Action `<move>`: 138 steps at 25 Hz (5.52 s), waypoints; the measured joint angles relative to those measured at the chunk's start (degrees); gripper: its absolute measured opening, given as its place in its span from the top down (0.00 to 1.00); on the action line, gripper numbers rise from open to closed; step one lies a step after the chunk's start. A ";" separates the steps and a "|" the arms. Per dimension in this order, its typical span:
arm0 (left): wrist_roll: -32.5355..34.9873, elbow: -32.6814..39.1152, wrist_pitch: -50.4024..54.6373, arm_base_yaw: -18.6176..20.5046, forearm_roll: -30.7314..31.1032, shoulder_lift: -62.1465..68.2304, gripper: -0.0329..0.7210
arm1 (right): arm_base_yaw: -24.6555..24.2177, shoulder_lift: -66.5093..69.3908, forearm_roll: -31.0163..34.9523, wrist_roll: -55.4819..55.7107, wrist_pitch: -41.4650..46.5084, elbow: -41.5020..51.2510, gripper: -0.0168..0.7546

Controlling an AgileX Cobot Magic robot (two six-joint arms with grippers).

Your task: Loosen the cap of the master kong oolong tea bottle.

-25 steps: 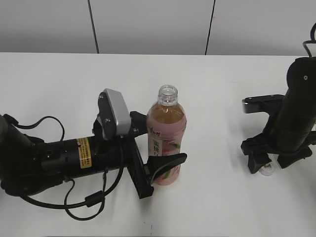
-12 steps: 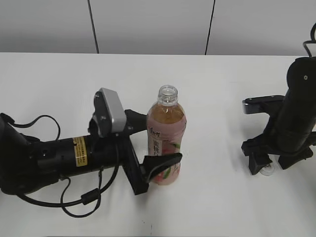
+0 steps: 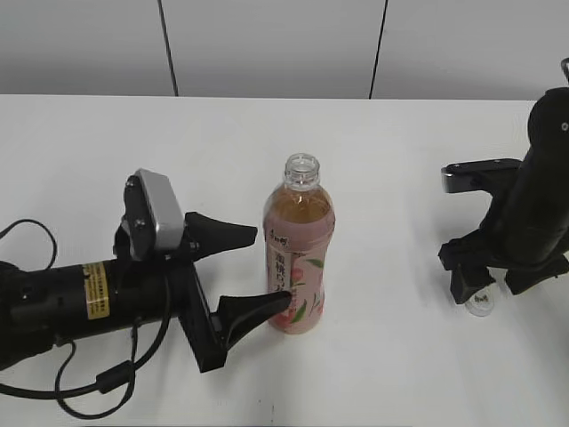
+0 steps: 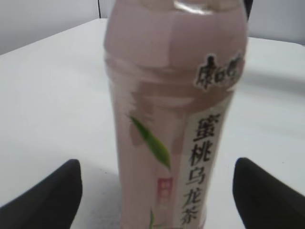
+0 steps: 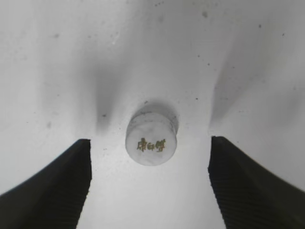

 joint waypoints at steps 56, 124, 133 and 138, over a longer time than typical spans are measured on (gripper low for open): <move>-28.33 -3.12 80.40 23.29 -31.21 -51.30 0.28 | 0.00 -7.09 -0.40 -0.83 5.55 0.00 0.23; 8.17 -3.69 128.10 22.34 -47.34 -113.91 0.43 | 0.00 -106.58 -5.77 1.01 23.04 24.84 0.33; 8.17 -3.69 128.10 22.34 -47.34 -113.91 0.43 | 0.00 -106.58 -5.77 1.15 22.97 24.84 0.33; 8.17 -3.69 128.10 23.67 -47.40 -113.91 0.43 | -2.36 -106.58 -5.83 1.15 22.87 24.84 0.33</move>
